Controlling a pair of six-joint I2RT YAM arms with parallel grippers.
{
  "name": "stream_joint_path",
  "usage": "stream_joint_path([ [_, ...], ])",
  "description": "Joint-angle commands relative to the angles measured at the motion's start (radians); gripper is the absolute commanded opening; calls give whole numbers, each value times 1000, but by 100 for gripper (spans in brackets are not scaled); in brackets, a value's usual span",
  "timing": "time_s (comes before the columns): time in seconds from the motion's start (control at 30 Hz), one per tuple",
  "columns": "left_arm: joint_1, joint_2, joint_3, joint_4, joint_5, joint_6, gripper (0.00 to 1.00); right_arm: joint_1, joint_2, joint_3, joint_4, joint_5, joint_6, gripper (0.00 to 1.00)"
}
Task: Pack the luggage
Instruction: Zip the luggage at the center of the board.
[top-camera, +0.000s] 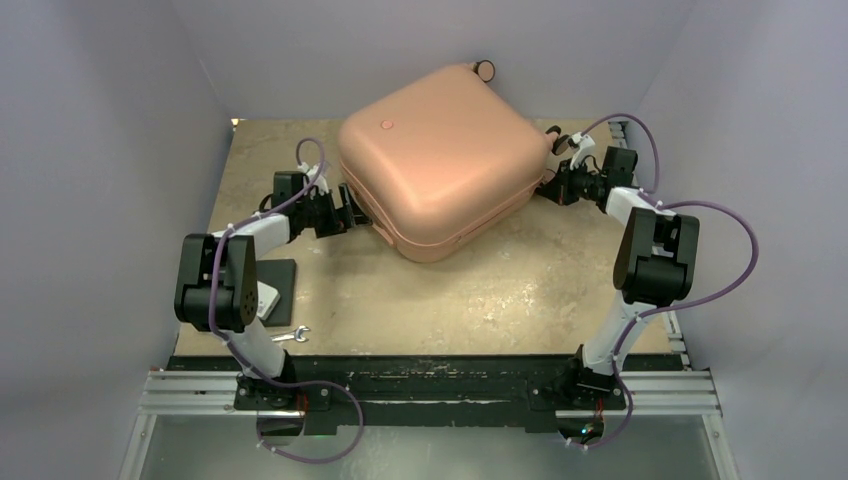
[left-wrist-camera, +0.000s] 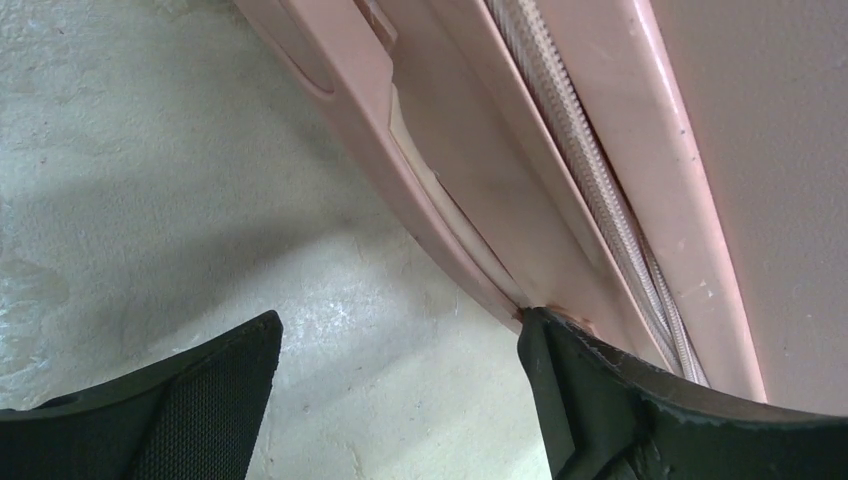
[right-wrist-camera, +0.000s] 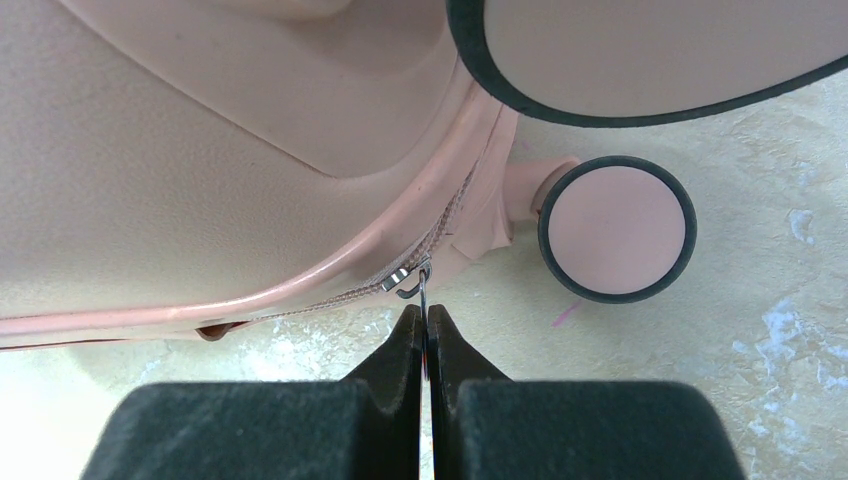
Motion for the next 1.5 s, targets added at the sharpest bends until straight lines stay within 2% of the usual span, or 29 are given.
stream_joint_path([
  [0.0,7,35,36,73,-17,-35,87,-28,-12,-14,19,75,-13,0],
  [0.37,7,91,73,101,-62,-78,86,-27,-2,-14,18,73,-16,0],
  [0.63,6,146,132,66,-127,-101,73,-28,2,-14,19,73,-10,0],
  [0.73,6,154,149,59,-129,-119,72,-27,1,-11,14,72,-8,0],
  [0.93,14,71,61,200,7,-217,90,-27,-2,-12,9,72,-13,0],
  [1.0,21,40,36,228,27,-234,94,-28,-1,-14,11,72,-14,0],
  [1.33,31,77,71,222,-49,-271,95,-28,5,-15,13,71,-10,0],
  [1.47,20,88,95,184,-97,-252,91,-28,0,-17,14,72,-10,0],
])
